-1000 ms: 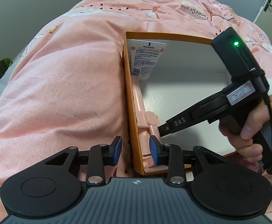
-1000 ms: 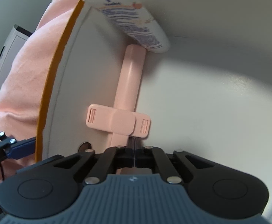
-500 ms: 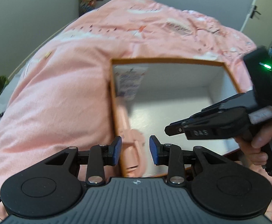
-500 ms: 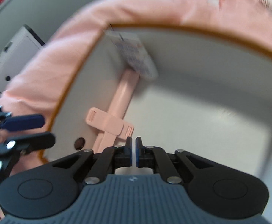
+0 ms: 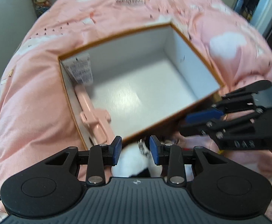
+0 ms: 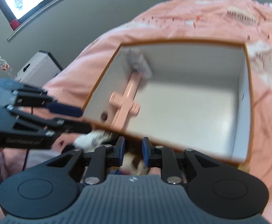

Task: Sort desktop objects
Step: 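Grasp the panda plush with the left gripper while the right gripper grasps the sailor-dog plush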

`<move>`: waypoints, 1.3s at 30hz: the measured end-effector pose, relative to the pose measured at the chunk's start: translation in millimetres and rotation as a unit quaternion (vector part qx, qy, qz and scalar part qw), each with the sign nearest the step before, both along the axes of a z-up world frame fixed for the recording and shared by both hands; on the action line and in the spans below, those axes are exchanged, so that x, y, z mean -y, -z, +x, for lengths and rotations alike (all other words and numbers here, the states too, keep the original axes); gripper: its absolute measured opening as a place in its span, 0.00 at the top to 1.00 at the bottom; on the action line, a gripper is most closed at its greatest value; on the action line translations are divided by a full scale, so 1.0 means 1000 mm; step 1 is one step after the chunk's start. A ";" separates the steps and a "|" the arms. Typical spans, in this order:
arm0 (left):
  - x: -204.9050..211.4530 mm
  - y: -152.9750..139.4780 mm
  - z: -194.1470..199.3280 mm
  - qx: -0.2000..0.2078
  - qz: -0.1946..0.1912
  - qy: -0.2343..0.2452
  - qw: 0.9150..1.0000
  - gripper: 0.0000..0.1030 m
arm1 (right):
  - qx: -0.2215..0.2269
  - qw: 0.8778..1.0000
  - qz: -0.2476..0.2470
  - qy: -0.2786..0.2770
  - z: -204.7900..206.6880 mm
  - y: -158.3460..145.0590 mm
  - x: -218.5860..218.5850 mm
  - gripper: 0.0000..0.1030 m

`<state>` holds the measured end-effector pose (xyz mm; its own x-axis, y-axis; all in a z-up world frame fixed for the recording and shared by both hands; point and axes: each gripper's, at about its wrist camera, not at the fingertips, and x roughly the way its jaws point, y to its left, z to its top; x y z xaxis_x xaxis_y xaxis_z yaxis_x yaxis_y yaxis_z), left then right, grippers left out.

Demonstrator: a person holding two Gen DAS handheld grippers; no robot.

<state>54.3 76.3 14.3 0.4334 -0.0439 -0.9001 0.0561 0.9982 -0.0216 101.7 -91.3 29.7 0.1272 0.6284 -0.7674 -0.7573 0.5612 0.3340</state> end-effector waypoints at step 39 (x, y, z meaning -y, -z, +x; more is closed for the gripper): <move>0.007 0.040 -0.004 -0.087 0.028 0.005 0.996 0.40 | -0.011 0.998 -0.034 -0.060 -0.040 0.042 -0.004 0.64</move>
